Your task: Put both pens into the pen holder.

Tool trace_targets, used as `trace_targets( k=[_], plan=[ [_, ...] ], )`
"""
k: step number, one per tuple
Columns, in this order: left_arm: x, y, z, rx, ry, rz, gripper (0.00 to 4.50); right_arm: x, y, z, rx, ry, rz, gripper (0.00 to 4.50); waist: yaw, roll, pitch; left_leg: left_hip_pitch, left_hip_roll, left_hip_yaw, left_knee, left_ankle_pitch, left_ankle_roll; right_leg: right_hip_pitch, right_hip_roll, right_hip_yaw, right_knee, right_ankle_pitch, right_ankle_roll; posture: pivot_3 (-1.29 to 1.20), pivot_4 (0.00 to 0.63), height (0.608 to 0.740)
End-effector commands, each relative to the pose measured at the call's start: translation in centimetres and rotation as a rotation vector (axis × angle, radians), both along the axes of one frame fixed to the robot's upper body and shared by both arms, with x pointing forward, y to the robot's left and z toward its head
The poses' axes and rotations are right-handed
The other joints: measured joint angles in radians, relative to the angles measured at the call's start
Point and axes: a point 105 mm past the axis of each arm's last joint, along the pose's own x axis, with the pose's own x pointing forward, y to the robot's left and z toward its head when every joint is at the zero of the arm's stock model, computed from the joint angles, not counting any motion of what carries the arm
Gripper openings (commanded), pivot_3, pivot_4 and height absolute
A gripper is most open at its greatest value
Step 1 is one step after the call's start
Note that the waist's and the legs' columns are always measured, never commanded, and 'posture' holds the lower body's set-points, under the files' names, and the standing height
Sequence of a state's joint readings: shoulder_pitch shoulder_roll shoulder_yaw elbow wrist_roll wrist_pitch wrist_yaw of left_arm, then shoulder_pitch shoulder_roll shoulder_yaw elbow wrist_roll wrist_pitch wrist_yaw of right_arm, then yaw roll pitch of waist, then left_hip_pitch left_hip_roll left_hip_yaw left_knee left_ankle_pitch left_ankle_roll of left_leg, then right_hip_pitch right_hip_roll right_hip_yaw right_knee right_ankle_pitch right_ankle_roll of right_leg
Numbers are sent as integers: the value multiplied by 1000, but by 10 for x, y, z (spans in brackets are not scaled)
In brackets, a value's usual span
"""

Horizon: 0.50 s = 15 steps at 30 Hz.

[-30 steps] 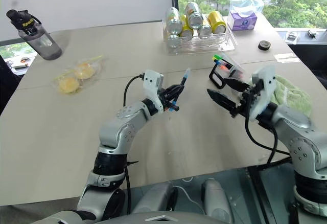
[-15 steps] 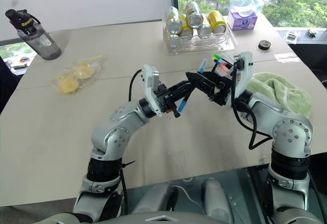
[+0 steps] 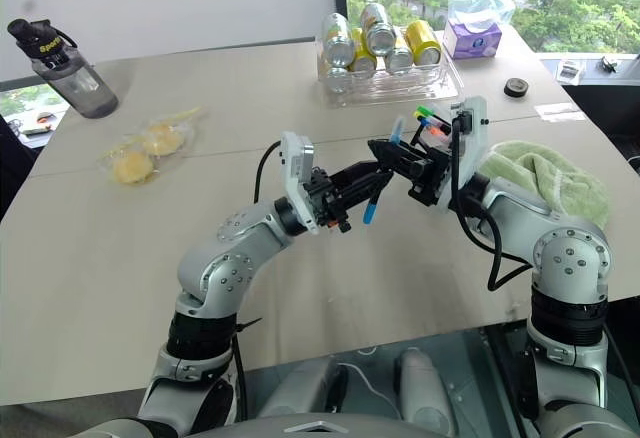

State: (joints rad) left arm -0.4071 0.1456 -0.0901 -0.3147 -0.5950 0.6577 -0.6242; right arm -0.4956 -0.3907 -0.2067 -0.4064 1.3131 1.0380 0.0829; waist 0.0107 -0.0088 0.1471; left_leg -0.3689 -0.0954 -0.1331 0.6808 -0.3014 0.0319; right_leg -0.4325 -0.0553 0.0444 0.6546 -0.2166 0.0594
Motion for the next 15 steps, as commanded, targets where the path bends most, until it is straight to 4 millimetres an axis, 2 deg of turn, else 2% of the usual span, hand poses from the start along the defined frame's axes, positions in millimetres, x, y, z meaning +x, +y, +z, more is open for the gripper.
trace_targets(
  k=[1,3,11,15],
  plan=[
    [-3,1,6,23,-44,6,3530,0,0,24,-26,-134,-16,82,0,0,0,0,0,0,0,0,0,0,0,0,0,0,0,0,150,739],
    [-1,7,6,83,-81,26,4325,7,-2,31,-138,-239,-65,82,0,1,0,0,0,0,0,0,0,0,0,0,0,0,0,0,150,739],
    [13,51,19,301,-197,156,4325,37,-3,65,-625,-784,-204,82,-12,2,1,0,0,0,-3,0,0,-1,1,-1,-3,0,0,0,150,739],
    [11,62,32,354,-245,170,4325,53,-10,73,-714,-899,-244,82,-15,1,1,0,0,-1,-6,0,0,0,0,-1,-8,0,0,0,150,739]
  ],
)
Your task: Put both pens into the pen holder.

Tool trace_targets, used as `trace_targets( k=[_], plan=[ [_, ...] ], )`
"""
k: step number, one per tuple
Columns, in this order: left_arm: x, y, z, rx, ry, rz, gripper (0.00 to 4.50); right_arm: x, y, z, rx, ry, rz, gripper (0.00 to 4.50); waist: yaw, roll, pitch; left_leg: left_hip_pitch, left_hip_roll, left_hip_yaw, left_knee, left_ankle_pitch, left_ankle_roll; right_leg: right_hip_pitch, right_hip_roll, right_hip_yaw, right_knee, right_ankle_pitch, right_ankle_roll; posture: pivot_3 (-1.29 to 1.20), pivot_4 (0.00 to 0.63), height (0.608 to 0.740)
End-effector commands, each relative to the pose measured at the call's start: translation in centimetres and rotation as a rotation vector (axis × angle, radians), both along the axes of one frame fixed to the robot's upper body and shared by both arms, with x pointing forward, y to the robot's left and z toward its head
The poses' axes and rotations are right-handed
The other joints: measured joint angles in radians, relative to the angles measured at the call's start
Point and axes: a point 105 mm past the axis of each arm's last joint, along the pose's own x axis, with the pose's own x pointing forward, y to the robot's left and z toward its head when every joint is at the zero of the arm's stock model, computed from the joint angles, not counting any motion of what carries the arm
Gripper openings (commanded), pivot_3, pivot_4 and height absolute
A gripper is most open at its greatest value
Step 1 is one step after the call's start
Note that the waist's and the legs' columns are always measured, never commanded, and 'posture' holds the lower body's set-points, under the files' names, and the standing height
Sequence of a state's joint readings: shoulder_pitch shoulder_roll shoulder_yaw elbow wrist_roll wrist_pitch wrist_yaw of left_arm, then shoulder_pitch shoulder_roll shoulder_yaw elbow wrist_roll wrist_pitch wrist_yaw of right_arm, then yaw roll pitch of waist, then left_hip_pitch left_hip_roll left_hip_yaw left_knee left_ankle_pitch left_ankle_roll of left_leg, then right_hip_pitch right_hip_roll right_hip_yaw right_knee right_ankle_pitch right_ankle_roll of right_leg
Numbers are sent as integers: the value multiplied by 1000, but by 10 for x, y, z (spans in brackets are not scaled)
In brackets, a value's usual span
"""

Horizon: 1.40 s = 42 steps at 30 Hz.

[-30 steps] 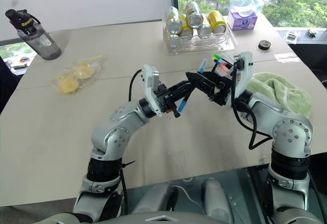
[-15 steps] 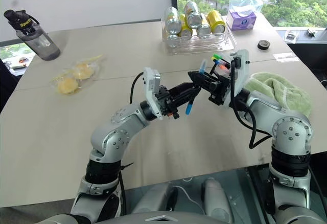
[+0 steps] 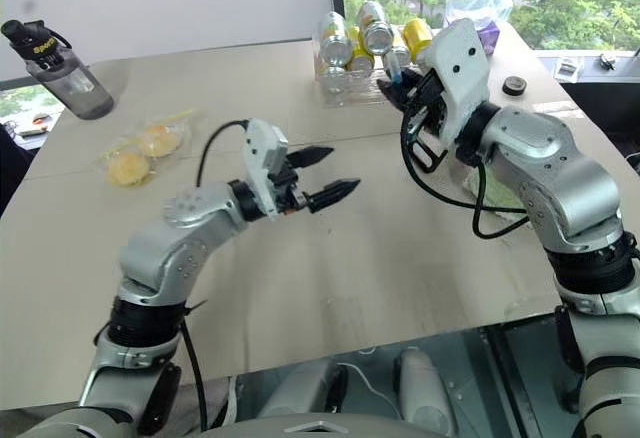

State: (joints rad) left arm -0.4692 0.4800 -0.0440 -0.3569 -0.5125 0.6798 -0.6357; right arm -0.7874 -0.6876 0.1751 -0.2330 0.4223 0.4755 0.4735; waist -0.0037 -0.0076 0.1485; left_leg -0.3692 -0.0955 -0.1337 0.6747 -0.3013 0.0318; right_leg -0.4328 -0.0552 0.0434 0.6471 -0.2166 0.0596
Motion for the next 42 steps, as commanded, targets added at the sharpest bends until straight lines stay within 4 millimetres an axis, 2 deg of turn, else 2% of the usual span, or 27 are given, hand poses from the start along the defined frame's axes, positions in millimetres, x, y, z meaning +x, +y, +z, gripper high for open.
trace_targets(
  k=[1,5,9,21,27,29,32,35,38,42],
  plan=[
    [-10,0,25,22,-92,-35,4325,7,-4,15,-79,-138,-15,82,-1,0,0,0,0,-1,-2,0,0,0,0,0,-2,0,0,0,150,739],
    [-15,1,29,88,-94,-45,4325,19,-11,3,-169,-165,-31,82,-5,0,0,-3,0,-1,-5,0,0,-3,-1,-1,-5,0,0,0,150,739],
    [-18,1,38,102,-84,-51,4325,28,-15,-6,-211,-174,-48,82,-11,0,0,-14,0,0,-4,0,0,-15,-1,0,-3,0,0,0,150,739],
    [-18,8,42,80,-49,-3,4325,39,-18,-32,-266,-134,-45,82,-12,0,0,-14,0,0,-4,0,0,-15,-1,0,-2,0,0,0,150,739],
    [-17,8,46,62,-60,2,4325,46,-27,-40,-317,-134,-91,82,-13,0,0,-13,0,0,-4,0,0,-15,-1,0,-2,0,-1,0,150,739],
    [-18,8,46,60,-61,1,4398,48,-30,-41,-324,-139,-110,1116,-13,0,0,-13,0,0,-4,0,0,-15,-1,0,-2,0,-1,0,150,739],
    [-18,8,46,58,-61,-2,4398,50,-33,-40,-306,-145,-129,2315,-14,0,0,-13,0,0,-4,0,0,-15,0,0,-2,0,-1,0,150,739],
    [-18,8,46,61,-57,-3,4398,49,-34,-40,-291,-145,-135,3851,-14,0,0,-13,0,0,-3,0,0,-15,0,1,-2,0,-1,0,150,739],
    [-17,9,44,69,-53,-2,4398,44,-33,-33,-249,-164,-118,3851,-14,0,0,-13,0,0,-3,0,0,-15,-1,1,-2,0,-1,0,150,739],
    [-16,15,37,75,-40,15,4398,22,-23,-19,-39,-109,-4,3851,-16,0,0,-13,0,0,-4,0,0,-15,0,1,-1,0,-1,0,150,739]
  ],
)
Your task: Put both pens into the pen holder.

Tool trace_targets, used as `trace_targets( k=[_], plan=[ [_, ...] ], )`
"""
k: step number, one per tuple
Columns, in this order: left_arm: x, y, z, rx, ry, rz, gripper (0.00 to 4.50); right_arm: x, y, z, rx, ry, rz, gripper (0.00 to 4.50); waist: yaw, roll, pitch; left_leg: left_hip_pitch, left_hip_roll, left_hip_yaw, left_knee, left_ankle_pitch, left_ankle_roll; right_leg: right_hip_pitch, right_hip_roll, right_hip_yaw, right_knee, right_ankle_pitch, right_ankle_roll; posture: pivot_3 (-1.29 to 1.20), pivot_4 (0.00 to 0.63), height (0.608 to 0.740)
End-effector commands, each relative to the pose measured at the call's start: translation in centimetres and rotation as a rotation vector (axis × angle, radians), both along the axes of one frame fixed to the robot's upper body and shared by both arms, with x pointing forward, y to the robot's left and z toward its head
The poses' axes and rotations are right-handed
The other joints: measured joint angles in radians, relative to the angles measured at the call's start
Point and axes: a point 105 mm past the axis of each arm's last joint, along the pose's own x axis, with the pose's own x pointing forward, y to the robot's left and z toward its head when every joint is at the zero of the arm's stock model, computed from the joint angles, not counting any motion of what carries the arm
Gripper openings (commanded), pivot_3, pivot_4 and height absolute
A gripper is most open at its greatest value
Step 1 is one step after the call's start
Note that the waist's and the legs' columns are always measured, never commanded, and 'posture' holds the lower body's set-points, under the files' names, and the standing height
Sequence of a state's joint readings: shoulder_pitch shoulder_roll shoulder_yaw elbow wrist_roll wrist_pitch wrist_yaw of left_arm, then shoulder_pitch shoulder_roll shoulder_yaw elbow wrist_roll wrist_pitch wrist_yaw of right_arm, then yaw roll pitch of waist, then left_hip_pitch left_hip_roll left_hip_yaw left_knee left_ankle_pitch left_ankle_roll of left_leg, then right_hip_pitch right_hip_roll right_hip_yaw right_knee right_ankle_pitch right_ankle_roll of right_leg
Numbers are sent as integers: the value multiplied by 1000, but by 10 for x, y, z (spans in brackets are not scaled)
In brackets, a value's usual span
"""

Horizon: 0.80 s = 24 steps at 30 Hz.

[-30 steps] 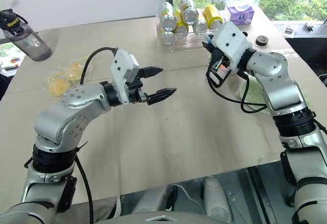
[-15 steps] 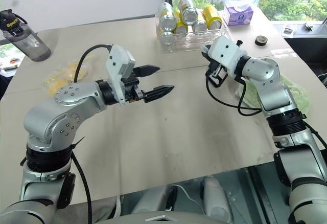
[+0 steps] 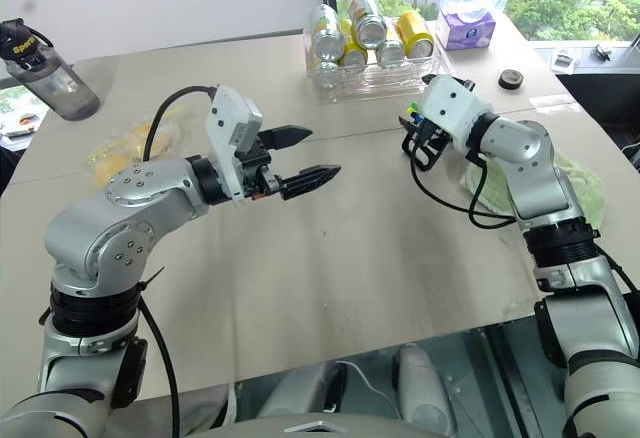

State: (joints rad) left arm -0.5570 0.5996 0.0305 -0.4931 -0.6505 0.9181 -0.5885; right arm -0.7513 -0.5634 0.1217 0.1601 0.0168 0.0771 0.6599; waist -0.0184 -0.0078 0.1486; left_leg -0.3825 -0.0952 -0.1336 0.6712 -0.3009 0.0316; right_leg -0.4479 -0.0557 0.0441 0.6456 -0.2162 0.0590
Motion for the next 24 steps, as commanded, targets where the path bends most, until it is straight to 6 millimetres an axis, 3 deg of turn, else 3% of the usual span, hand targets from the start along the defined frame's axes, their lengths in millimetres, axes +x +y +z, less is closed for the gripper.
trace_targets(
  k=[1,3,7,12,17,19,24],
  plan=[
    [-2,10,1,3,-47,27,4398,-28,9,27,193,5,141,3851,-2,0,0,0,0,0,0,0,0,0,0,0,0,0,0,0,150,739],
    [-3,17,-8,2,-36,51,4398,-43,9,14,232,88,201,3851,-2,0,0,0,0,0,0,0,0,0,0,0,0,0,0,0,150,739],
    [-16,47,-43,-6,1,163,4398,-82,-8,-43,292,350,246,3851,7,1,-2,1,0,-1,-1,0,0,1,0,-1,0,0,0,0,150,739],
    [-40,75,-86,22,81,298,4398,-117,-33,-106,297,571,221,3851,9,1,-1,2,0,1,1,0,0,3,-1,1,0,0,0,0,150,739],
    [-65,103,-123,65,145,436,4398,-124,-47,-124,342,612,199,3851,5,3,0,12,3,3,0,0,0,11,1,2,1,2,-3,0,150,739],
    [-70,106,-128,69,155,452,4398,-123,-50,-128,331,615,198,3851,9,3,0,23,3,4,-1,-2,2,22,1,1,0,1,-2,0,150,739],
    [-82,109,-131,74,175,442,4398,-118,-55,-131,307,612,213,3851,17,3,0,28,3,1,-1,-3,4,30,1,-2,-3,1,-2,0,150,739]
  ],
)
